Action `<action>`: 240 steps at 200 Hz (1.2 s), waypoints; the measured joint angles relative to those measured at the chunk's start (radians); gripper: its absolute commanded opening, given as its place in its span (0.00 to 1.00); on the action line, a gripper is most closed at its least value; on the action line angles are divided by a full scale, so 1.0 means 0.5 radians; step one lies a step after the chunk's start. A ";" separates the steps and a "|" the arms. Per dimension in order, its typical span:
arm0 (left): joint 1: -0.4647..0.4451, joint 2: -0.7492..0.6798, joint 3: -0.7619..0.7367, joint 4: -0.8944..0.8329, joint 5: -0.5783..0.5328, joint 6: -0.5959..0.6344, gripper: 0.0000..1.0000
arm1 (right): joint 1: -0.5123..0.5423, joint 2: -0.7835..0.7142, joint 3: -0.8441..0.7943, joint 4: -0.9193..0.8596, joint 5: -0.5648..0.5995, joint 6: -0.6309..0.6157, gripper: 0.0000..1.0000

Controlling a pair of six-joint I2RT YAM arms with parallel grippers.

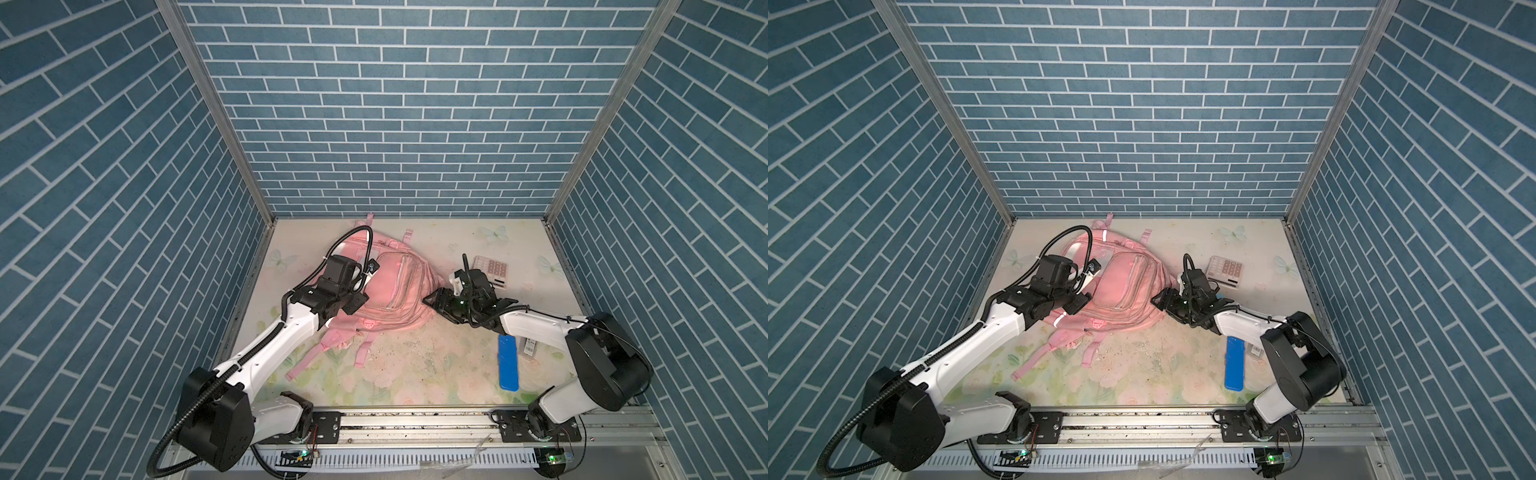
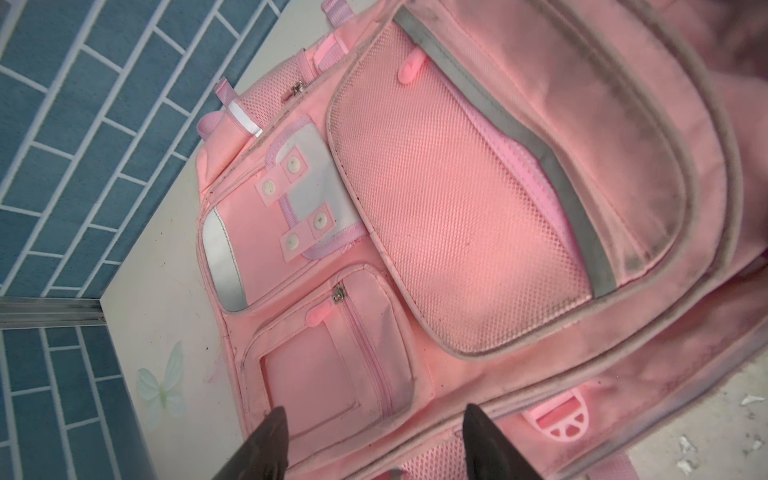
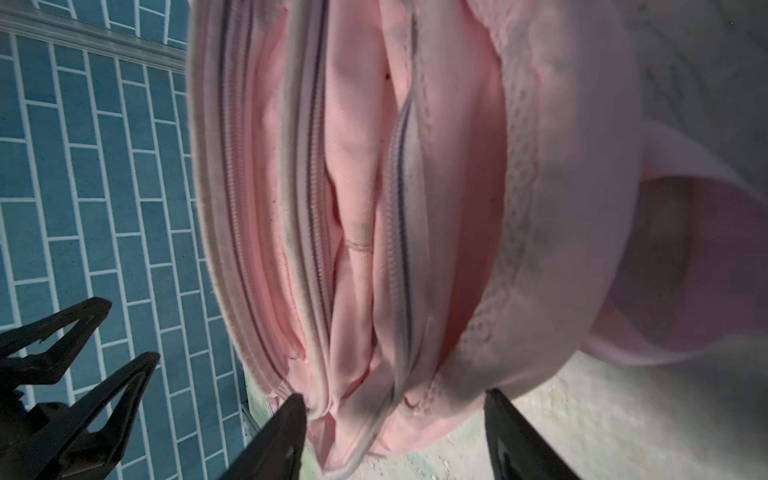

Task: Pack the student bag

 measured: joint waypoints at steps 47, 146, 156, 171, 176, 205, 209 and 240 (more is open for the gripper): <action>0.000 -0.211 -0.273 0.114 0.061 0.289 0.68 | -0.046 0.223 0.057 0.230 -0.112 0.090 0.58; 0.001 -0.041 -0.449 0.296 0.114 0.598 0.68 | -0.314 0.548 0.430 0.188 -0.305 0.054 0.50; 0.001 -0.024 -0.449 0.301 0.124 0.575 0.68 | -0.334 0.593 0.495 0.175 -0.323 0.040 0.49; -0.001 0.003 -0.449 0.304 0.143 0.526 0.68 | -0.361 0.652 0.571 0.156 -0.360 0.018 0.48; -0.004 0.009 -0.455 0.308 0.150 0.507 0.68 | -0.372 0.671 0.600 0.146 -0.371 0.015 0.48; -0.066 0.012 -0.558 0.373 0.183 0.394 0.68 | -0.409 0.769 0.785 0.043 -0.436 -0.052 0.48; -0.079 0.012 -0.573 0.380 0.186 0.380 0.68 | -0.410 0.781 0.811 0.027 -0.443 -0.060 0.48; -0.220 0.085 -0.593 0.453 0.183 0.257 0.69 | -0.445 0.924 1.057 -0.066 -0.520 -0.147 0.47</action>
